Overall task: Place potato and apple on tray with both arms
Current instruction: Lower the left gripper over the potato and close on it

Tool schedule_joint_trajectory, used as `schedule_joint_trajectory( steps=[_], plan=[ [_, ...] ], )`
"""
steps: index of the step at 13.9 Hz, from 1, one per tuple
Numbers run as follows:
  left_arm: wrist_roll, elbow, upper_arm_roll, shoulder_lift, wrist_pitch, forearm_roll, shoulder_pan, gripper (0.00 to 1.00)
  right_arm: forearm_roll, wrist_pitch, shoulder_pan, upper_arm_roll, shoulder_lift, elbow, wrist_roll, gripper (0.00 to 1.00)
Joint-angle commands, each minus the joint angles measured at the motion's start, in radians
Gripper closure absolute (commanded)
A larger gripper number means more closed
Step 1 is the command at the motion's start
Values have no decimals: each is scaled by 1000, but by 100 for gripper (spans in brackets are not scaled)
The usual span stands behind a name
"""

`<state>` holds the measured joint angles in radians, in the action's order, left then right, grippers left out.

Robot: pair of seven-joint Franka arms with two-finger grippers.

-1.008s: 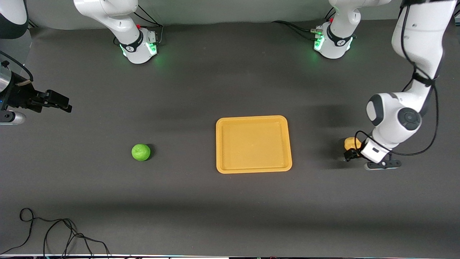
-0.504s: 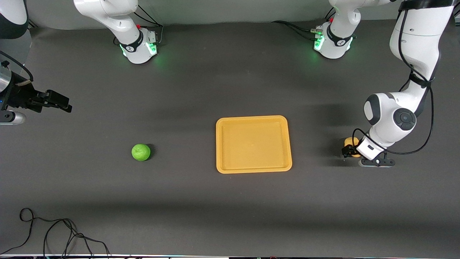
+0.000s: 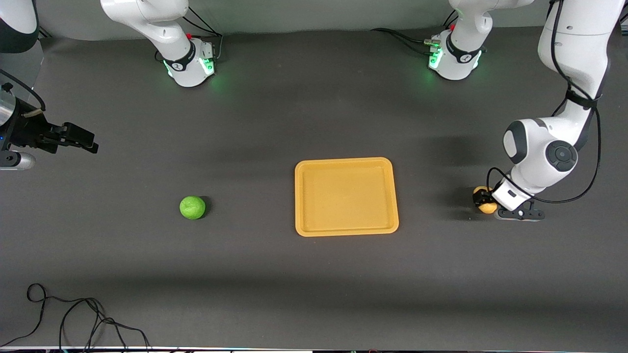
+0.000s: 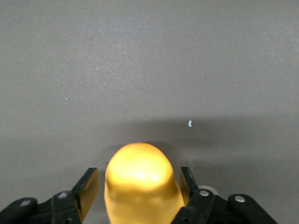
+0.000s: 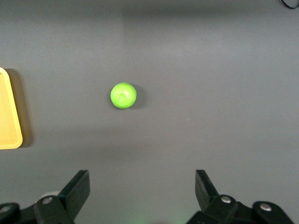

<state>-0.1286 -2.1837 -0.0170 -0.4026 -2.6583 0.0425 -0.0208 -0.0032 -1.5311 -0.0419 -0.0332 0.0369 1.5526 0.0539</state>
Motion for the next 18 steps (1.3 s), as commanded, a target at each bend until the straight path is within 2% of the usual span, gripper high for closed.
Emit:
schedule_joint_trajectory(
  steps=[1,2,3,4,5,6,9,10,14,16,18],
  plan=[
    [-16,-36,-3,31,9,49,18,28,-3,8,-7,-4,3,-11,15,0],
    [-16,-34,-3,27,5,57,19,27,-3,8,-7,-4,3,-11,17,0],
    [-16,-33,0,19,0,63,21,14,-3,6,-7,-4,3,-11,15,0],
    [-16,-33,0,16,-5,65,22,9,-3,6,-7,-4,3,-11,15,0],
    [-16,-33,0,10,-20,65,22,9,-3,8,-7,-4,3,-11,17,0],
    [-16,-33,0,-1,-35,65,24,14,-3,8,-7,-4,3,-11,17,0],
    [-16,-34,0,-5,-45,65,25,38,-3,8,-7,-4,3,-11,17,0],
    [-16,-34,0,-5,-45,65,27,42,-3,8,-7,-4,3,-11,17,0],
    [6,-25,6,5,-29,65,42,50,-3,8,-7,-4,3,-11,17,0],
    [93,-16,5,37,3,65,105,51,-3,9,-7,-4,1,-11,17,0],
    [241,18,15,70,96,65,175,51,-3,9,-7,-4,1,-11,15,0]
  ],
)
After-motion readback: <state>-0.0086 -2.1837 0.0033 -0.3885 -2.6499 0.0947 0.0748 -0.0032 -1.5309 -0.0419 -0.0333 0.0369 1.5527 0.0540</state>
